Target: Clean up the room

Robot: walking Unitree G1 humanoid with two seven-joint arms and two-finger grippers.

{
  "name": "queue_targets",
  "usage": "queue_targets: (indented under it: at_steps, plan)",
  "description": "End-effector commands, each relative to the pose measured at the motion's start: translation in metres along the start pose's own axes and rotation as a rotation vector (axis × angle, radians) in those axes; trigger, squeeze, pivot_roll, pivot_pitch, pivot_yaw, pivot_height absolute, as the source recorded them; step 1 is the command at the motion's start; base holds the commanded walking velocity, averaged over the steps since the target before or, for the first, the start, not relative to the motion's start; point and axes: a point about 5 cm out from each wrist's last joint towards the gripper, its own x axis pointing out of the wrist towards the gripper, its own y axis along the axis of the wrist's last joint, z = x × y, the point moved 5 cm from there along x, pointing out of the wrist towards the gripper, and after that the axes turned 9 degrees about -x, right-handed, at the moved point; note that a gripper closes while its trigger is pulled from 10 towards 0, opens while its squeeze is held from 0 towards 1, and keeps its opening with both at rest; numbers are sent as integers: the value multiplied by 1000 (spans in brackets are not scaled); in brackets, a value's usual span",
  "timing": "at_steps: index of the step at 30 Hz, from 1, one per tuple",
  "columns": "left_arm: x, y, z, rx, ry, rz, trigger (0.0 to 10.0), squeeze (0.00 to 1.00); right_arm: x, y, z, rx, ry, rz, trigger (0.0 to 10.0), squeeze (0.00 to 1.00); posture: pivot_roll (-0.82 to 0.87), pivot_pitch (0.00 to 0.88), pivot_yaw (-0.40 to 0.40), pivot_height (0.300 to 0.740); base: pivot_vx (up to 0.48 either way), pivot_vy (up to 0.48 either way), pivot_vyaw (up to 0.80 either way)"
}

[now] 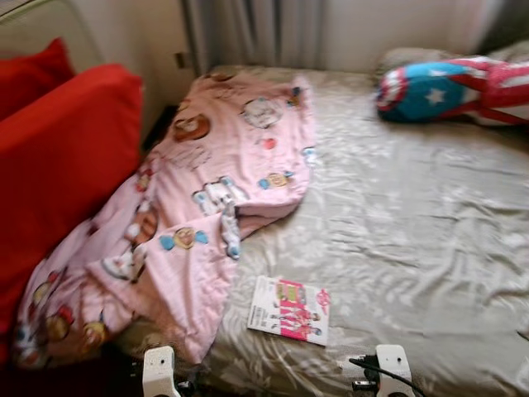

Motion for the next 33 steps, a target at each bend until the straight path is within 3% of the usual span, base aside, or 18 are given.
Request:
queue_targets:
  at_steps: [1, 11, 28, 33]
  plan:
    - [-2, -8, -4, -19, 21, -28, 10000, 0, -2, -11, -1, 2, 5, -39, 10000, 0, -94, 159, 5, 740, 0, 0, 800]
    - [-2, -9, -10, -35, 51, -39, 10000, 0, 0, -5, -7, -14, 15, -30, 10000, 0, -88, 162, 6, 740, 0, 0, 800]
    - [-5, -17, -14, -30, 66, -60, 10000, 0, -3, -15, -12, -27, 24, -54, 10000, 0, -75, 193, 9, 740, 0, 0, 800]
    - [-6, -20, -15, -23, 66, -73, 10000, 0, -2, -15, -11, -15, 22, -56, 10000, 0, -74, 202, 10, 740, 0, 0, 0]
